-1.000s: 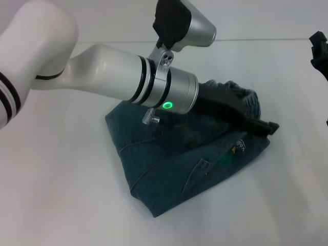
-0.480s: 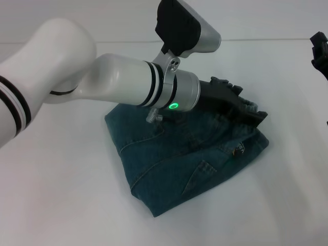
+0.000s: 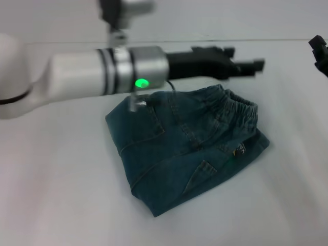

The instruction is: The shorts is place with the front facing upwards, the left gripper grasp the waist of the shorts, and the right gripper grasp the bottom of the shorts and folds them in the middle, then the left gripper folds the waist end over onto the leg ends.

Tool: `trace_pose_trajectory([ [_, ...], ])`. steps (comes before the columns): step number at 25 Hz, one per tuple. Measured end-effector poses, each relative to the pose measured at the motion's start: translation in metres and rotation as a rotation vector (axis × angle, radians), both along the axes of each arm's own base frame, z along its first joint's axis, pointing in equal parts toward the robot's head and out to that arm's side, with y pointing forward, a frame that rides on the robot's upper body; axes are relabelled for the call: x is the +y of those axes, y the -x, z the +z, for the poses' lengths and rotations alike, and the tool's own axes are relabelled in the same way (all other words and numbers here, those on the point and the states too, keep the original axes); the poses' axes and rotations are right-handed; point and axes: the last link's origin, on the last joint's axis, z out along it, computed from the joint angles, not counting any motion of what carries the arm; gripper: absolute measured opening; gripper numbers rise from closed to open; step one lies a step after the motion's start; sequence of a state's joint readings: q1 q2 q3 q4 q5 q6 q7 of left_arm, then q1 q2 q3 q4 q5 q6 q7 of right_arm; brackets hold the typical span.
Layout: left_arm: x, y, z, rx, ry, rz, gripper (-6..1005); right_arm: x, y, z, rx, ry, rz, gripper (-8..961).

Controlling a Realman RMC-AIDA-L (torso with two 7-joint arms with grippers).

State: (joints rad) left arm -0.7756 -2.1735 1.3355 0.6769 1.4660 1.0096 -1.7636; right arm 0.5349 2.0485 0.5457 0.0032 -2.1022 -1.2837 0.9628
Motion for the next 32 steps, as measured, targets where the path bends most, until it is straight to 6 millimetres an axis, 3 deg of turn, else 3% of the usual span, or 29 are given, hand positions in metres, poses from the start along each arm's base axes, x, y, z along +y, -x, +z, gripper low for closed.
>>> trace_pose_trajectory([
  [5, -0.017, 0.04, 0.045, -0.237, 0.003, 0.024, 886, -0.005, 0.005, 0.02, 0.002, 0.072, 0.135, 77],
  [13, -0.071, 0.134, 0.08, -0.238, -0.032, 0.115, 884, -0.012, 0.03, 0.049, -0.263, 0.431, 0.461, 446],
  [15, -0.081, 0.147, 0.085, -0.219, -0.025, 0.128, 884, -0.016, 0.034, 0.055, -0.338, 0.507, 0.518, 542],
  [18, -0.102, 0.168, 0.098, -0.17, -0.013, 0.134, 884, -0.023, 0.038, 0.067, -0.398, 0.607, 0.555, 606],
  [25, -0.116, 0.189, 0.115, -0.096, -0.02, 0.163, 884, -0.028, 0.039, 0.078, -0.474, 0.815, 0.541, 755],
  [32, -0.113, 0.186, 0.119, -0.071, 0.012, 0.165, 885, -0.028, 0.038, 0.074, -0.494, 0.858, 0.532, 904],
])
